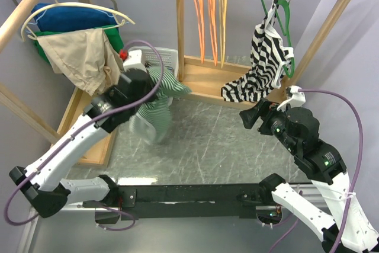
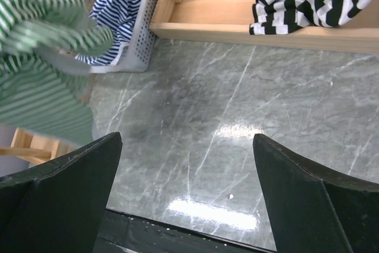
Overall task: Remove the tank top from the hanger
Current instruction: Pick up the tank top from the center of the board, then place the tank top in the bin.
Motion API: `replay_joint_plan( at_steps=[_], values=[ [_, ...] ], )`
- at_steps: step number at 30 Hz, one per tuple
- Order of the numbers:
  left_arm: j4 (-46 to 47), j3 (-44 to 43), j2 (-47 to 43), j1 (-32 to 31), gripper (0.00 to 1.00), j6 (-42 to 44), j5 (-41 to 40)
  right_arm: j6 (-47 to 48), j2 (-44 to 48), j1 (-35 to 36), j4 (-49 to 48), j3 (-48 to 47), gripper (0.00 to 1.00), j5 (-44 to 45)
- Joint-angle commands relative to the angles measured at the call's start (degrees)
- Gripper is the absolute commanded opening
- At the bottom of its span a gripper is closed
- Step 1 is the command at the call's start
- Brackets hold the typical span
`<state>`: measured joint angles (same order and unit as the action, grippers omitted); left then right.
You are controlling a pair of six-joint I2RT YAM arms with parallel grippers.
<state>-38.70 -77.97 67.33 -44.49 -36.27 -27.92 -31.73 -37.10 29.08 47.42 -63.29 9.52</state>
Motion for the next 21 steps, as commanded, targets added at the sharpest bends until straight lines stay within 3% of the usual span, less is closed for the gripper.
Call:
replay_joint_plan(
  at_steps=[1, 14, 21],
  values=[
    [1.86, -6.29, 3.50, 7.65, 0.01, 9.18, 4.18, -0.18, -0.43, -0.16, -3.21, 0.53, 1.00, -1.34],
    [3.81, -37.85, 32.04, 24.08, 0.01, 16.76, 14.30, 0.52, -2.97, -0.25, -4.26, 0.27, 1.00, -2.57],
    [7.40, -52.43, 44.63, 29.28, 0.01, 20.35, 19.30, 0.61, -3.85, -0.25, -4.96, 1.58, 1.00, -3.45]
  ],
)
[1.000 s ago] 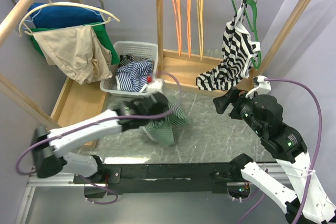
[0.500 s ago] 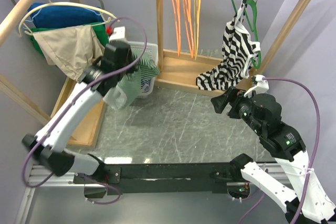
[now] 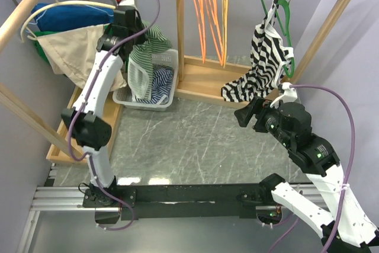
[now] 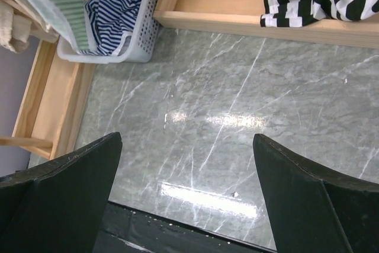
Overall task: Remove the tank top from the hanger
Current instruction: Place the tank top in the bin.
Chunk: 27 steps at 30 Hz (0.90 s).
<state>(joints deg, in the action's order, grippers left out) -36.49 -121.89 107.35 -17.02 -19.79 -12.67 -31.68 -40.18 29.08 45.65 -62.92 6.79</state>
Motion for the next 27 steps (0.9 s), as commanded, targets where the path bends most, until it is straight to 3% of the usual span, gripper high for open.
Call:
replay_joint_plan(
  at_steps=[1, 8, 15, 21, 27],
  values=[
    [5.90, -9.50, 6.01, 1.90, 0.01, 4.32, 4.66, 0.57, -0.77, -0.25, -3.37, 1.39, 1.00, -0.81],
    [14.60, -8.29, 12.96, 2.16, 0.01, 6.96, 7.83, 0.74, -3.49, -0.25, -4.69, 2.01, 1.00, -2.39],
    [16.01, 6.63, 12.36, 2.34, 0.01, 4.77, 4.41, 1.80, -5.08, -0.25, -4.96, 2.27, 1.00, -3.01],
    [12.86, 12.63, 11.13, 2.34, 0.01, 1.87, 4.40, 2.33, -5.78, -0.25, -4.95, 1.92, 1.00, -3.09],
    [2.49, 2.65, 18.68, 3.48, 0.01, -0.33, 5.10, 1.27, -3.85, -0.25, -3.81, 1.04, 1.00, -0.81]
  ],
)
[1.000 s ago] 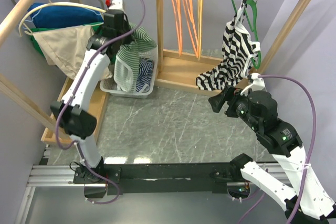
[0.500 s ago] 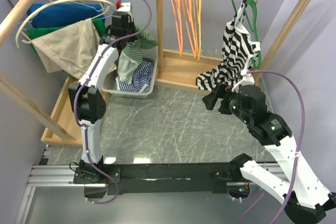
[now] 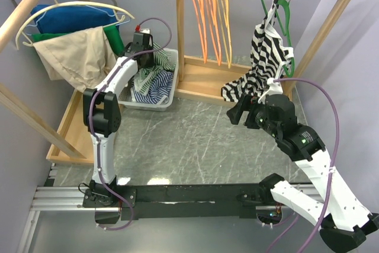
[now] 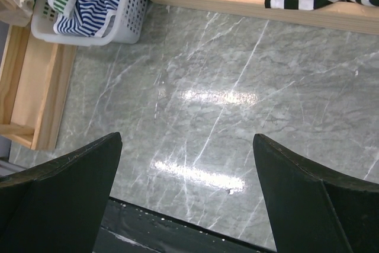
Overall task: Remove the tank top from the hanger
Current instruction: Place the tank top in the bin.
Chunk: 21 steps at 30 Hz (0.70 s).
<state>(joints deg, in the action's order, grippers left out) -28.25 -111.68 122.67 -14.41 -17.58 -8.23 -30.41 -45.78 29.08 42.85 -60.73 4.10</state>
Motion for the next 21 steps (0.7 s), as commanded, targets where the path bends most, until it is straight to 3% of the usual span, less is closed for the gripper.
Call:
replay_joint_plan(
  at_steps=[1, 4, 6, 12, 15, 16, 19, 20, 21],
  values=[
    [-6.55, -8.11, 3.45, 1.05, 0.03, -2.72, 1.28, 0.00, 2.79, -0.34, -0.84, -1.32, 1.00, 2.49],
    [-6.11, -5.75, 0.74, 1.05, 0.08, -2.89, 3.13, -0.17, 4.46, -0.17, 0.12, -1.58, 1.00, 2.93],
    [-8.13, -5.31, 0.20, 1.14, 0.01, -3.50, 3.48, -0.44, 5.17, -0.25, 1.18, -1.94, 1.00, 3.55],
    [-5.85, 4.78, -5.42, 1.14, 0.01, -4.83, 4.10, -0.96, 6.84, -0.25, 1.80, -1.41, 1.00, 3.72],
    [-6.90, 4.11, -5.78, 1.14, 0.01, -4.74, 4.19, -1.14, 6.93, -0.25, 1.97, -1.41, 1.00, 3.37],
    [-6.91, 3.58, -5.52, 1.14, 0.08, -4.57, 4.27, -1.31, 7.02, -0.25, 1.97, -1.50, 1.00, 3.29],
    [-9.62, -1.07, -2.89, 1.14, 0.06, -3.95, 4.10, -1.93, 7.37, -0.08, 2.15, -1.58, 1.00, 3.64],
    [-10.50, -3.70, -2.27, 1.14, 0.13, -3.86, 4.27, -2.10, 7.55, -0.16, 2.41, -1.58, 1.00, 3.90],
    [-10.94, -4.59, -1.91, 1.14, 0.28, -3.60, 4.36, -2.19, 7.63, -0.16, 2.67, -1.76, 1.00, 4.16]
  ],
)
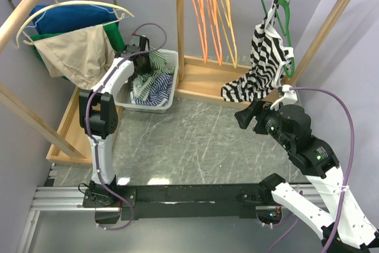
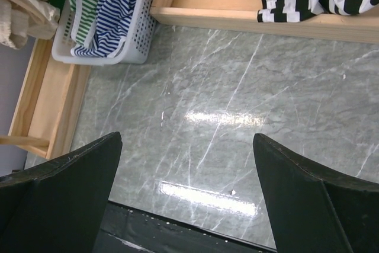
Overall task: Remove the tank top from the hanger
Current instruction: Place the tank top in the bin.
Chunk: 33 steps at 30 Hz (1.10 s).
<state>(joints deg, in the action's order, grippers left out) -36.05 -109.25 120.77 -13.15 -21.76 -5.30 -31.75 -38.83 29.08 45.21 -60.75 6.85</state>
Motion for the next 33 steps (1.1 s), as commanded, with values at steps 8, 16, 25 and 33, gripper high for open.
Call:
replay_joint_plan(
  at_steps=[8, 16, 25, 33],
  values=[
    [1.86, 0.07, -10.45, -0.21, 0.99, -0.83, 1.61, -0.42, 0.86, -0.17, 2.77, -4.55, 1.00, 6.41],
    [5.55, 13.26, -27.24, -2.92, 0.96, -1.36, 4.77, -1.38, 0.16, -0.25, 4.71, -9.02, 1.00, 14.76],
    [12.66, 34.26, -44.47, -14.62, 0.96, -3.81, 3.19, 0.01, -4.67, -0.25, 5.15, -18.60, 1.00, 22.76],
    [12.06, 40.17, -50.72, -15.33, 0.96, -4.96, 4.77, 1.86, -8.02, -0.25, 5.15, -23.35, 1.00, 24.52]
  ],
)
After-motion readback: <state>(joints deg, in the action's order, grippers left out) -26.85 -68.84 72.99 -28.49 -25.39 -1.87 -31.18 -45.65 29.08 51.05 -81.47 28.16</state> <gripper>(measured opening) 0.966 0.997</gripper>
